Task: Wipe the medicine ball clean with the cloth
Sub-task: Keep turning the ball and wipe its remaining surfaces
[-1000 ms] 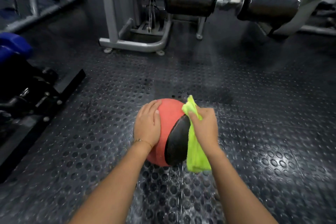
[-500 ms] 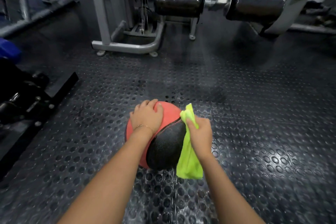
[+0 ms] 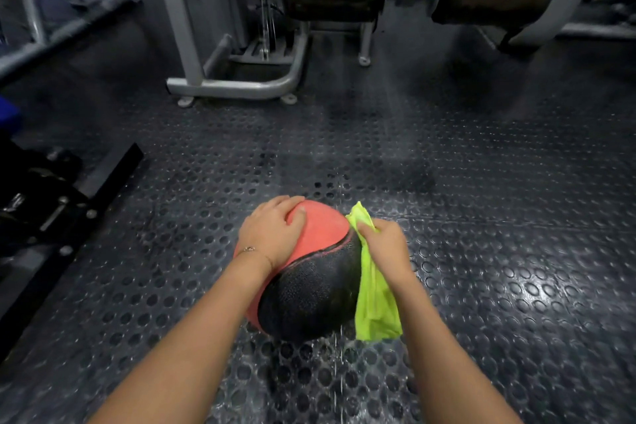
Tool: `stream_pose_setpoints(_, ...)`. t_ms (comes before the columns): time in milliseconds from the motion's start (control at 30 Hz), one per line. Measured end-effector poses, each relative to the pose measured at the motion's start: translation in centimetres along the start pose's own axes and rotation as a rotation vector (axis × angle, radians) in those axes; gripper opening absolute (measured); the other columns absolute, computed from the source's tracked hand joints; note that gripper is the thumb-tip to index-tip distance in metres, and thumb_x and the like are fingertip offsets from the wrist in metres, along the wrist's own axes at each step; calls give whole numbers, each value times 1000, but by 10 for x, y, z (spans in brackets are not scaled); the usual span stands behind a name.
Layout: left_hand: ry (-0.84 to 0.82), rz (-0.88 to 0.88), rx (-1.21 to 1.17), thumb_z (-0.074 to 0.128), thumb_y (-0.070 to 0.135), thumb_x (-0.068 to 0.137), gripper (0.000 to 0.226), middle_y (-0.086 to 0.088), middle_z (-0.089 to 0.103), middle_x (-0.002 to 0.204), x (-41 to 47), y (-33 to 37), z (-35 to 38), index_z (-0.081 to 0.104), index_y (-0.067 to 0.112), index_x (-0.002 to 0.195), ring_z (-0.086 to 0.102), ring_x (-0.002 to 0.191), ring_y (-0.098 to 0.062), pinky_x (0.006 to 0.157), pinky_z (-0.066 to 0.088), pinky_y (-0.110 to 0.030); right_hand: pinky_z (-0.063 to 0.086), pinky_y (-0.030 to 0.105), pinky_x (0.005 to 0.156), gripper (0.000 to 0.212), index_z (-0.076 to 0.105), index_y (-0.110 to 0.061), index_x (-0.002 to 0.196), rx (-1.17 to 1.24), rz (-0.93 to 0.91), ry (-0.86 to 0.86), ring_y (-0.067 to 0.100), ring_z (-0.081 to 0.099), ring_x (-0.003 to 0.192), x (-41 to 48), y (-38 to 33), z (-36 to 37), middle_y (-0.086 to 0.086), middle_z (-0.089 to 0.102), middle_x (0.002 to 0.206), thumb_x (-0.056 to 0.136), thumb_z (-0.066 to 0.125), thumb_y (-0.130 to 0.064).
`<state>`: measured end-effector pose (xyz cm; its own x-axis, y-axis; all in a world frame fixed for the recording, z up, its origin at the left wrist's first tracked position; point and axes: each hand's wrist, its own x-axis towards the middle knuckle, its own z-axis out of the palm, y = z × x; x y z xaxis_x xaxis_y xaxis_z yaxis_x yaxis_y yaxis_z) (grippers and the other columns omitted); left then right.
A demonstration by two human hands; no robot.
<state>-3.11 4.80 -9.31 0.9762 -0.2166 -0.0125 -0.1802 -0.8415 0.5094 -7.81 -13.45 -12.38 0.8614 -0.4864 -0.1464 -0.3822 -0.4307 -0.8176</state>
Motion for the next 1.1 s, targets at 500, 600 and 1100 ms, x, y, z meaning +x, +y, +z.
stream_pose_setpoints(500,-260,209,78,20,56,88,61,9,30,153,8,-28,-22,26,36,145,29,139,-10,115,26,-34,39,28,75,31,66,-20,110,-104,-161,120,18,50,92,-50,-9,15,1,50,100,89,53,-40)
stream_pose_setpoints(600,-260,171,28,16,67,78,77,5,33,151,6,-37,-25,30,31,145,32,138,-11,116,25,-32,37,22,76,45,63,-28,115,-112,-450,158,9,46,94,-85,-22,16,-5,51,101,84,41,-53)
stream_pose_setpoints(1100,2,-390,-155,31,33,97,46,-12,44,144,-19,-35,-25,43,18,139,42,131,-31,107,33,-37,44,31,82,39,61,-23,118,-171,-449,76,15,50,97,-94,-42,31,-2,52,105,86,52,-43)
